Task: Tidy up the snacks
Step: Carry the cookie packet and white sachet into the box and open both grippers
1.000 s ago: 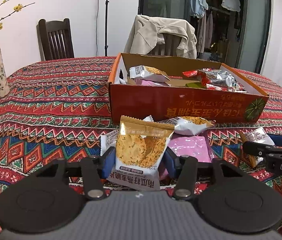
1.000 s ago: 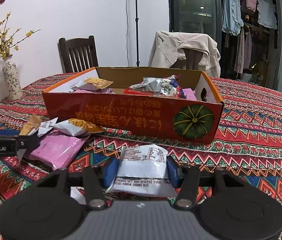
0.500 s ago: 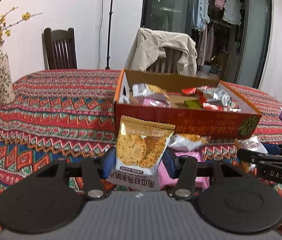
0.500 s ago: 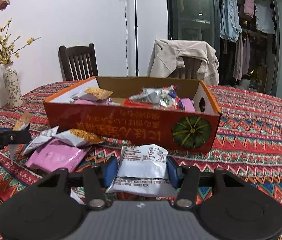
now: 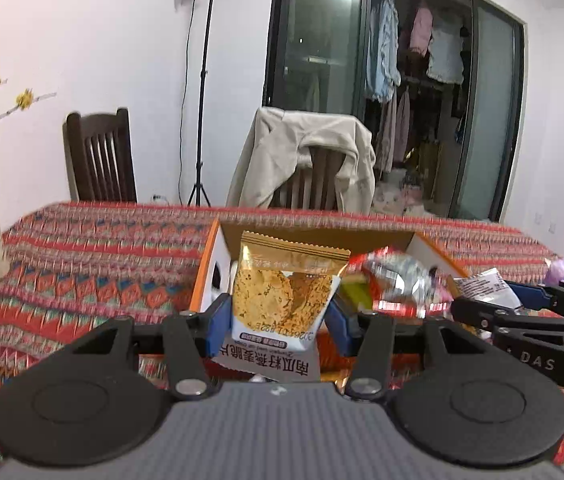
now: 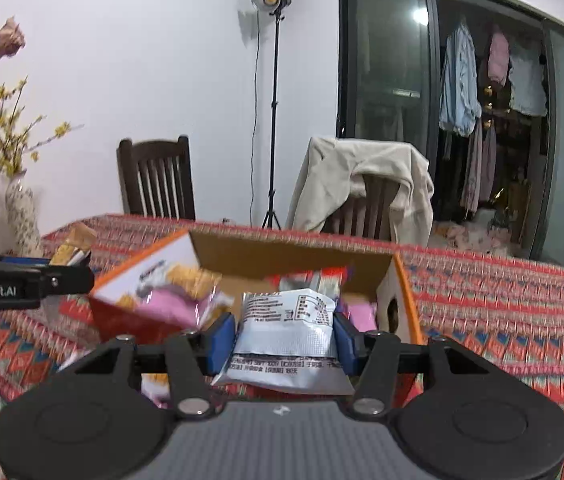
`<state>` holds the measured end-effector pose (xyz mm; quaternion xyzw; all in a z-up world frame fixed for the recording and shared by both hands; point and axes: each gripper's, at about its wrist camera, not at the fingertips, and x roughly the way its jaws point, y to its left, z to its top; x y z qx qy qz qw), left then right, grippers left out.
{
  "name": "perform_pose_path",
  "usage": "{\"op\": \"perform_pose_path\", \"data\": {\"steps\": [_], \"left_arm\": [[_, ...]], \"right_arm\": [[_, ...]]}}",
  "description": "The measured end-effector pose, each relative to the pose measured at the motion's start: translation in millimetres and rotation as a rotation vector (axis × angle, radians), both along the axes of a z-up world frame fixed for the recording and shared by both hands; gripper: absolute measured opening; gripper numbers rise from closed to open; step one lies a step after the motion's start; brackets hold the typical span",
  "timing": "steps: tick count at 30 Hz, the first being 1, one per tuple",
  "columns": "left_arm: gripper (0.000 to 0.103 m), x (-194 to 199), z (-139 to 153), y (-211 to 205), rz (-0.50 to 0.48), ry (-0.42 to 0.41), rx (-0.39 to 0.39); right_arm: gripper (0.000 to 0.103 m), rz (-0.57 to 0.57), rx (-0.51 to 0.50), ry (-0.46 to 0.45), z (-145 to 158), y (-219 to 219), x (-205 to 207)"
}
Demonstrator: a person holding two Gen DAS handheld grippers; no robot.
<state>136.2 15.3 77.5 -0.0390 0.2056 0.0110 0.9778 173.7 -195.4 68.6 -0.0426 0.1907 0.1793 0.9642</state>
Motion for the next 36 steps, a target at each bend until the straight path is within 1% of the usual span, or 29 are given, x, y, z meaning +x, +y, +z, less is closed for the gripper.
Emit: {"op": "perform_pose_path", "data": {"steps": [3, 7, 13, 17, 20, 22, 25, 27, 32, 33, 34, 35, 36], "left_arm": [[0.051, 11, 10, -4, 0.01, -0.026, 0.006], [0.052, 33, 22, -6, 0.041, -0.05, -0.008], [0.052, 71, 29, -2, 0.097, -0.059, -0.049], [0.052, 98, 20, -3, 0.124, -0.047, -0.043], [0.052, 111, 7, -3, 0.132, -0.034, -0.051], [0.052, 115, -3, -1, 0.141, -0.035, -0.05], [0.052, 120, -13, -1, 0.129, -0.024, -0.031], [0.052, 125, -18, 1, 0.121, -0.013, -0.039], [0.052, 127, -27, 6, 0.125, 0.007, -0.042], [0.056, 126, -28, 7, 0.128, 0.006, -0.048], [0.065, 125, -28, 9, 0.129, 0.0, -0.059], [0.072, 123, -28, 10, 0.124, -0.013, -0.077], [0.084, 120, -28, 12, 0.123, -0.027, -0.091]], "right_arm": [[0.052, -0.015, 0.009, -0.015, 11, 3, 15], [0.052, -0.037, 0.018, -0.032, 21, 8, 34], [0.052, -0.08, 0.04, -0.041, 23, 13, 67], [0.052, -0.107, 0.055, -0.037, 17, 12, 88], [0.052, -0.136, 0.069, -0.042, 9, 8, 99], [0.052, -0.147, 0.084, -0.043, 1, 3, 104], [0.052, -0.123, 0.095, -0.015, -9, -1, 112], [0.052, -0.115, 0.105, 0.003, -14, -2, 116], [0.052, -0.114, 0.088, 0.019, -23, 0, 118], [0.055, -0.113, 0.087, 0.023, -23, 0, 118], [0.061, -0.11, 0.089, 0.028, -23, 0, 119], [0.065, -0.108, 0.095, 0.031, -24, -1, 119], [0.071, -0.109, 0.096, 0.033, -25, -1, 119]]}}
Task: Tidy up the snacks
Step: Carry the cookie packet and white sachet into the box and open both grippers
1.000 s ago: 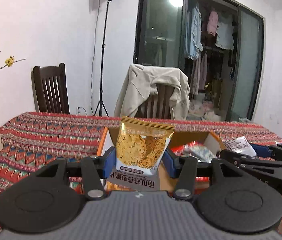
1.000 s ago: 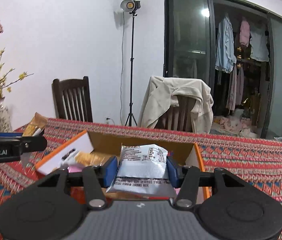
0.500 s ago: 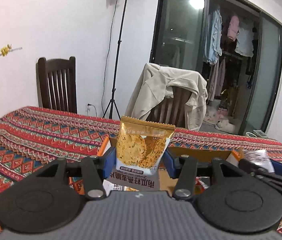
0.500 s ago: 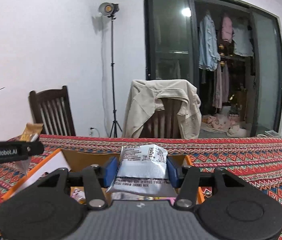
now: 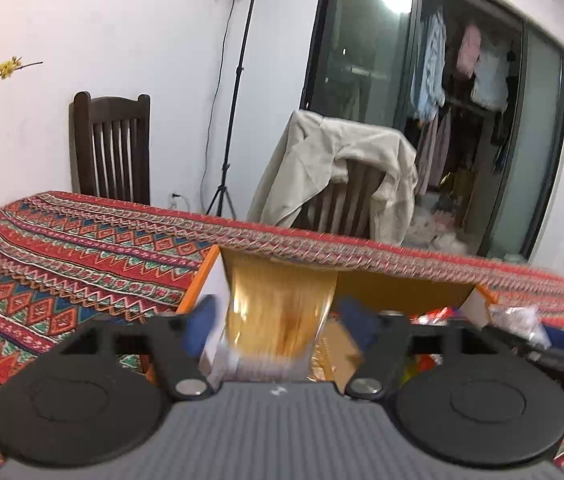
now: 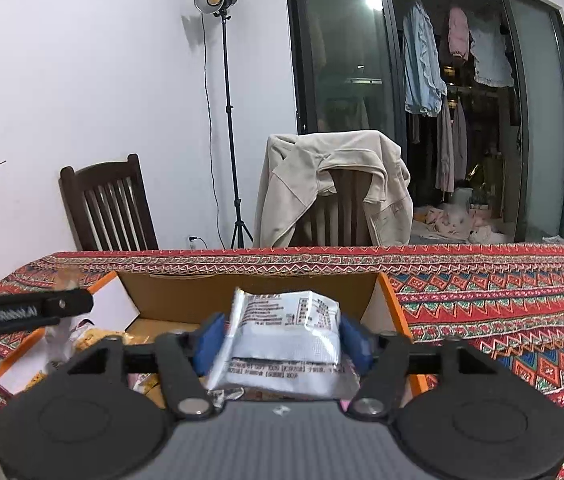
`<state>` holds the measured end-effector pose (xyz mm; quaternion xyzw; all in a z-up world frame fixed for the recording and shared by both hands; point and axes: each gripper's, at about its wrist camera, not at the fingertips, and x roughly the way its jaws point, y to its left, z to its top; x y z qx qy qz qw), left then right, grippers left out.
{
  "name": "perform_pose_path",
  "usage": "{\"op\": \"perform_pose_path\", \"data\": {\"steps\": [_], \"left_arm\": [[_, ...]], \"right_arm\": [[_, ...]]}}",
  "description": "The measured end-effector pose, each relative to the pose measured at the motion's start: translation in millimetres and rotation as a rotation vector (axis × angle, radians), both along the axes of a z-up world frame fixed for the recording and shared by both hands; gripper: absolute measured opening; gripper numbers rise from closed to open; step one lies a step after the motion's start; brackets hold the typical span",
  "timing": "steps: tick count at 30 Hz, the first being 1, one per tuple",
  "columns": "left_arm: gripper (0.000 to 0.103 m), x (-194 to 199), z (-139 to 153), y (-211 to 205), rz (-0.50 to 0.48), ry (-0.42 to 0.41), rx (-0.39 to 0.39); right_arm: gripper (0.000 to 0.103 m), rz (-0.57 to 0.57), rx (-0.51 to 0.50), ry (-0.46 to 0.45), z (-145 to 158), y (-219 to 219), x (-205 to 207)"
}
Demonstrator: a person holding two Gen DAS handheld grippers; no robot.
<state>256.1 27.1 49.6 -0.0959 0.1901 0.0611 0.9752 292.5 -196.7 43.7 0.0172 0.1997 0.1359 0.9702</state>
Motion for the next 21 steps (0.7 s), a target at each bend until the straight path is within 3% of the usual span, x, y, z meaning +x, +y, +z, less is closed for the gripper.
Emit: {"op": "perform_pose_path", "data": {"steps": [2, 3, 5, 21], "left_arm": [[0.097, -4, 2, 2, 0.006, -0.024, -0.009], [0.103, -6, 2, 3, 0.006, -0.039, -0.016], [0.103, -8, 4, 3, 0.014, -0.049, -0.024], [0.103, -17, 13, 0, 0.056, -0.052, -0.019]], "right_arm": [[0.078, -0.002, 0.0, 0.001, -1, -1, -1], [0.087, -0.006, 0.001, 0.003, -2, -1, -1], [0.102, -0.011, 0.008, 0.011, -2, -2, -1], [0.103, -0.011, 0.007, 0.002, 3, -1, -15]]}}
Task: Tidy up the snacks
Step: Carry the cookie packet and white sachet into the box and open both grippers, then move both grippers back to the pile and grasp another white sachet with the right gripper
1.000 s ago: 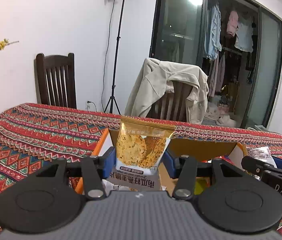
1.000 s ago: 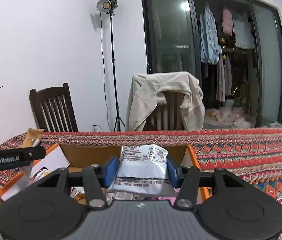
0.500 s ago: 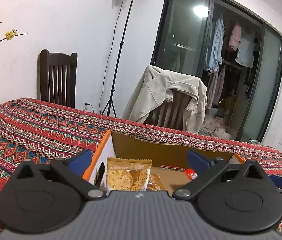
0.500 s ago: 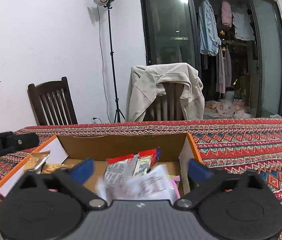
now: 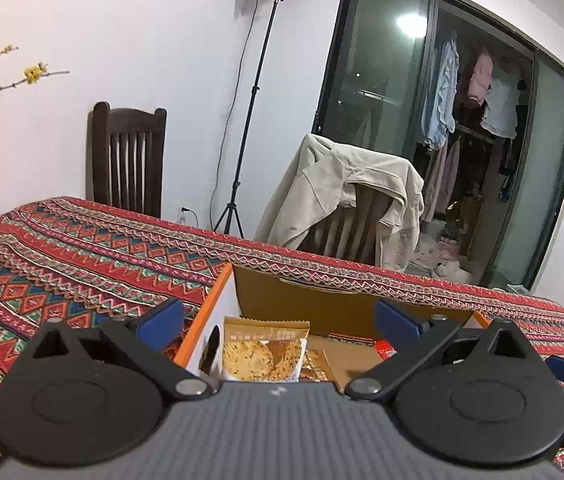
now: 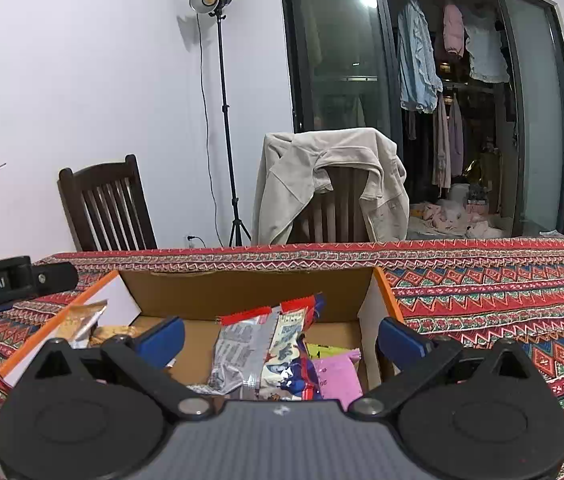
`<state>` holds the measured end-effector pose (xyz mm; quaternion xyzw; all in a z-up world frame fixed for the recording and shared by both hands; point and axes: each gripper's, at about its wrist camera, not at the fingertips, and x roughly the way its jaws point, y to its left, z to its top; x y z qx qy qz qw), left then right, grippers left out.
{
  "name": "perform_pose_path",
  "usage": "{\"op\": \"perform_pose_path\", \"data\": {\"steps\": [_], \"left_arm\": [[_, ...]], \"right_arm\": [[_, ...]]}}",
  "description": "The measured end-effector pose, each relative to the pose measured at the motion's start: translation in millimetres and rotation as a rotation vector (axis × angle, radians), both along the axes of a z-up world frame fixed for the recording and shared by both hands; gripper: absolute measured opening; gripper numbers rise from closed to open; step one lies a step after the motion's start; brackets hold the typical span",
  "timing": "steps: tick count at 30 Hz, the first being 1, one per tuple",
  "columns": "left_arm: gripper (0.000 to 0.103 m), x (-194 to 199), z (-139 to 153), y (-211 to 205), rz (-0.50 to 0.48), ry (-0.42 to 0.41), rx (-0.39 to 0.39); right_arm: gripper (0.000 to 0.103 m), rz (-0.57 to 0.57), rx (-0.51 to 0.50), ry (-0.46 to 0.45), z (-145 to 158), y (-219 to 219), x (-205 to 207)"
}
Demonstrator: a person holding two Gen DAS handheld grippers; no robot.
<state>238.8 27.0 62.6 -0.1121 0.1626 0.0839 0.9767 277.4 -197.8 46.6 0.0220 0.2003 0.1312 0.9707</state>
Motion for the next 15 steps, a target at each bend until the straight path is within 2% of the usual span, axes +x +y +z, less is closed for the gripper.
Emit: {"op": "perform_pose_path", "data": {"steps": [10, 15], "left_arm": [[0.103, -32, 39, -3, 0.013, -0.032, -0.008], [0.103, -51, 45, 3, 0.0, -0.018, -0.003]], "right_arm": [[0.103, -0.015, -0.019, -0.064, 35, 0, -30], [0.103, 0.005, -0.03, -0.071, 47, 1, -52]]}}
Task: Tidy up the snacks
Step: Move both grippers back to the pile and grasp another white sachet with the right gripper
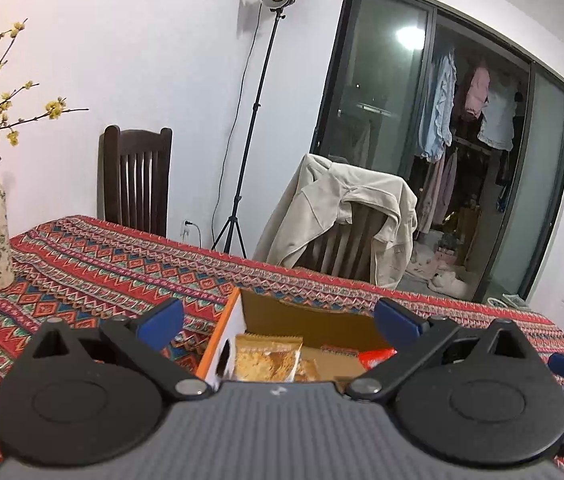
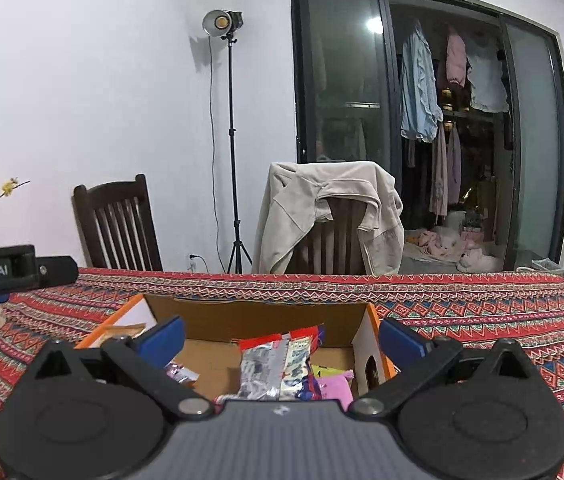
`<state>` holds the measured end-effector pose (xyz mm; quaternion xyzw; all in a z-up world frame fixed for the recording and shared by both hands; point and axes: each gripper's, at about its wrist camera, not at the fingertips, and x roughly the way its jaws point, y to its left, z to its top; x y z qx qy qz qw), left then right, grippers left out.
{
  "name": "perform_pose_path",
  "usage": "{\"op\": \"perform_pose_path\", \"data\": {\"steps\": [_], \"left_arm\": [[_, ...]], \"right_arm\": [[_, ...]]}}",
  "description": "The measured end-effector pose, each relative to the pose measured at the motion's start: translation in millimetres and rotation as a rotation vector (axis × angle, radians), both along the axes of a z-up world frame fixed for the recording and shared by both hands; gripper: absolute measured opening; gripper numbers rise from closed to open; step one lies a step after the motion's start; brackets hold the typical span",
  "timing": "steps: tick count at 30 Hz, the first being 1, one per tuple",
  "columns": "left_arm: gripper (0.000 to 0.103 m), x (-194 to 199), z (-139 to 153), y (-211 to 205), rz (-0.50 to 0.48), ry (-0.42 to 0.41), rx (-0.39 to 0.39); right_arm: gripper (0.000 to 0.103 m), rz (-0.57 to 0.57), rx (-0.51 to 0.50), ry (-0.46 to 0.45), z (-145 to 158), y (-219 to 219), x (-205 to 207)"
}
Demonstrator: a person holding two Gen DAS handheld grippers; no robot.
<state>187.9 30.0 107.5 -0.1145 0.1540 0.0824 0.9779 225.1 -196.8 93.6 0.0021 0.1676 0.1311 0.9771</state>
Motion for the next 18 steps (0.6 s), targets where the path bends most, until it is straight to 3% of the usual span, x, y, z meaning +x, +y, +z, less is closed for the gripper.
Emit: {"op": "perform_pose_path", "data": {"steps": [8, 18], "left_arm": [[0.103, -41, -9, 16, -0.002, 0.051, 0.025], [0.103, -105, -40, 35, -0.013, 0.111, 0.031]], "right_arm": [[0.103, 0.05, -0.024, -0.006, 1, -4, -44], [0.103, 0.096, -0.047, 0.095, -27, 4, -86]]}}
